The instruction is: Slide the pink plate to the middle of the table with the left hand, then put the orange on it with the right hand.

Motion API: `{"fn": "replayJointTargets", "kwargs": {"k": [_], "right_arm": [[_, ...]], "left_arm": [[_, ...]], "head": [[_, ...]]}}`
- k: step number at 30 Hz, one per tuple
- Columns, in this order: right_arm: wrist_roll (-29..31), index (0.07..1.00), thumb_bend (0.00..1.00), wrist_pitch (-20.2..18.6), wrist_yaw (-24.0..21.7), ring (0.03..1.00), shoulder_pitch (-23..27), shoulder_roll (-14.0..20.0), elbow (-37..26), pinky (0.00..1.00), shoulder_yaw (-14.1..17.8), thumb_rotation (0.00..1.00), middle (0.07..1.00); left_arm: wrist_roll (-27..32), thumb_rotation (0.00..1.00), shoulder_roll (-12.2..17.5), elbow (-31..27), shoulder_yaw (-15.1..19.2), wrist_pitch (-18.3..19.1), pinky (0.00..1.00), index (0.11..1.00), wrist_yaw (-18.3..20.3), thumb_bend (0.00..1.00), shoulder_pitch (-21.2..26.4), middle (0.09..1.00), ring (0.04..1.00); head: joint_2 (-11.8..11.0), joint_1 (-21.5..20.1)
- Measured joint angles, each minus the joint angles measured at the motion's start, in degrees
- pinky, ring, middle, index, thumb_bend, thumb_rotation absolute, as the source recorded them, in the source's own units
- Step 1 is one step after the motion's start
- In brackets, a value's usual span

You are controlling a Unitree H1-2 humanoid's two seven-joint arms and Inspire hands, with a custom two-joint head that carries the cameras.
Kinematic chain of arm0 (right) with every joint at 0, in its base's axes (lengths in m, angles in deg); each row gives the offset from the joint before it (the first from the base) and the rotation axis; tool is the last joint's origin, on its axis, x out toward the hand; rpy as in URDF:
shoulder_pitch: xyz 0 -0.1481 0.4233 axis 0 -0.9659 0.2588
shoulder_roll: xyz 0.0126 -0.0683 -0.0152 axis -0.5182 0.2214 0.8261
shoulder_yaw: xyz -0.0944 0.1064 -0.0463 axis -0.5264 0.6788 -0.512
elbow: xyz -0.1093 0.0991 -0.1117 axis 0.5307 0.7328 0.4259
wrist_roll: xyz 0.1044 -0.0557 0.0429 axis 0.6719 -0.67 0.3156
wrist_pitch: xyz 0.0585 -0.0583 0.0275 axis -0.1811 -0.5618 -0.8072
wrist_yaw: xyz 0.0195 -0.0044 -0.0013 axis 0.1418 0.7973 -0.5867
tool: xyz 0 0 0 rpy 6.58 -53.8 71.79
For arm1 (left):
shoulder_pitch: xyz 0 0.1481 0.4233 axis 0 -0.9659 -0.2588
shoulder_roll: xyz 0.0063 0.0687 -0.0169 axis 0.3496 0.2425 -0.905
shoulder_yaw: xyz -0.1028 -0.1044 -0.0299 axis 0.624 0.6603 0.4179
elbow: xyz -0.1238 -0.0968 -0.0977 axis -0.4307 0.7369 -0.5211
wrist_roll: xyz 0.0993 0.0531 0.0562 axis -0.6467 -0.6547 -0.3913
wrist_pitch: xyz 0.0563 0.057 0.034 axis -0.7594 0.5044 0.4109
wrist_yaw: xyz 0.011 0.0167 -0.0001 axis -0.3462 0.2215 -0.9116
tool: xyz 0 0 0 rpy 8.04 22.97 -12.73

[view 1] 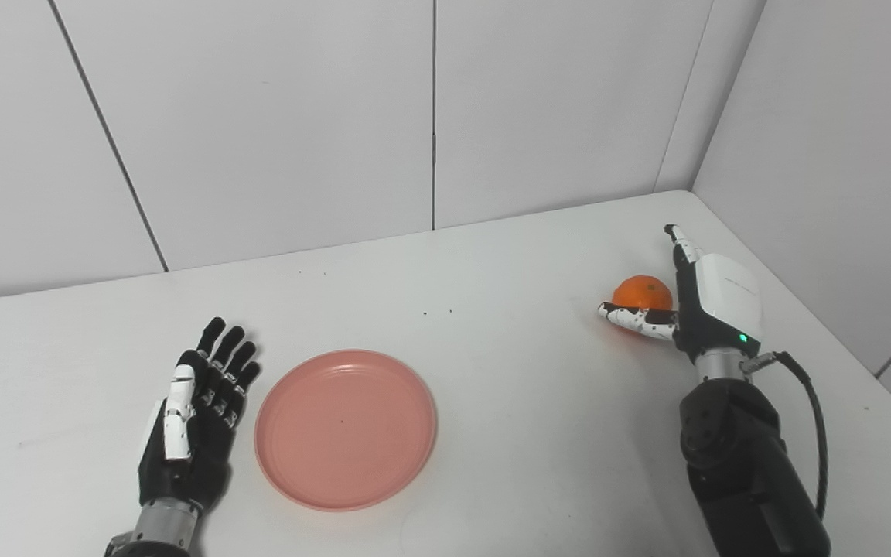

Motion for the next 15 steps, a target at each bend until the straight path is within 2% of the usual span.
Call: {"fn": "replayJointTargets", "kwargs": {"k": [15], "right_arm": [[3.9, 0.907, 0.94, 0.0, 1.7, 0.851, 0.7, 1.1, 4.3, 0.73, -0.9, 0.43, 0.890]], "left_arm": [[0.0, 1.00, 0.0, -0.8, -0.1, 0.0, 0.97, 0.943, 0.0, 0.33, -0.6, 0.957, 0.954]], "head": [[-0.3, 0.3]]}}
